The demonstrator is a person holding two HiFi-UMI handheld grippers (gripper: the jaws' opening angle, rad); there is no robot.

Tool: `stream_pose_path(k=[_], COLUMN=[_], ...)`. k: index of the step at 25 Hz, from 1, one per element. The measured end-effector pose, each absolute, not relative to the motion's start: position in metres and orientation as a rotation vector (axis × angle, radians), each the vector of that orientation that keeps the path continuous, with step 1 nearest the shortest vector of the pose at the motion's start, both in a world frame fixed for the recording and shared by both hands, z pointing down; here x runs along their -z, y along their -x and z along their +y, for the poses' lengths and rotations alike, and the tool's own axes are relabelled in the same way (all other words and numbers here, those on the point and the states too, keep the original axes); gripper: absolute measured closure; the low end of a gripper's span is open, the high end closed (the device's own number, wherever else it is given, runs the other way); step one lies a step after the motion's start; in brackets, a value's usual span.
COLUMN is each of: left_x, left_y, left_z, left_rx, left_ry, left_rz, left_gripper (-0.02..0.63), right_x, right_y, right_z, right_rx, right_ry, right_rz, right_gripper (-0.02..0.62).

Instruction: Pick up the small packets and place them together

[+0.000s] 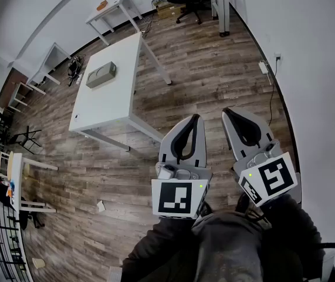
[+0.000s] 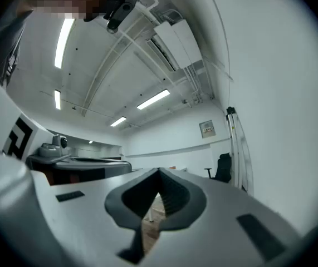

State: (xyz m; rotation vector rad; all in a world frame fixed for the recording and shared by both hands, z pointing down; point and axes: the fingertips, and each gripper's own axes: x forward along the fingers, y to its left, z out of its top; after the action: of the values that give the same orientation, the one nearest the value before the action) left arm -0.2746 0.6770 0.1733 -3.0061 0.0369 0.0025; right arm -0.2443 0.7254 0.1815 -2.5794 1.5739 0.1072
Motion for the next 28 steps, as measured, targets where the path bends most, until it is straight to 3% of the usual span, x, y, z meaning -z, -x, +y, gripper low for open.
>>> stream_pose_path(k=[12,28], left_x=[-0.213,-0.244], left_y=[0.248,0.195], left_z=[0.717,0.601], left_rx=[0.121,0.131], left_ry=[3.024,3.121], left_rz=[0.078,0.133], left_gripper=[0.603,0.603], right_x=[-0.205,-0.24], right_y=[0.221,0.18], right_z=[0.761,0.649], right_rx=[-0.055,0.061], right_ry=[2.462,2.473], right_rz=[1.607,1.725], right_gripper=[0.598,0.598])
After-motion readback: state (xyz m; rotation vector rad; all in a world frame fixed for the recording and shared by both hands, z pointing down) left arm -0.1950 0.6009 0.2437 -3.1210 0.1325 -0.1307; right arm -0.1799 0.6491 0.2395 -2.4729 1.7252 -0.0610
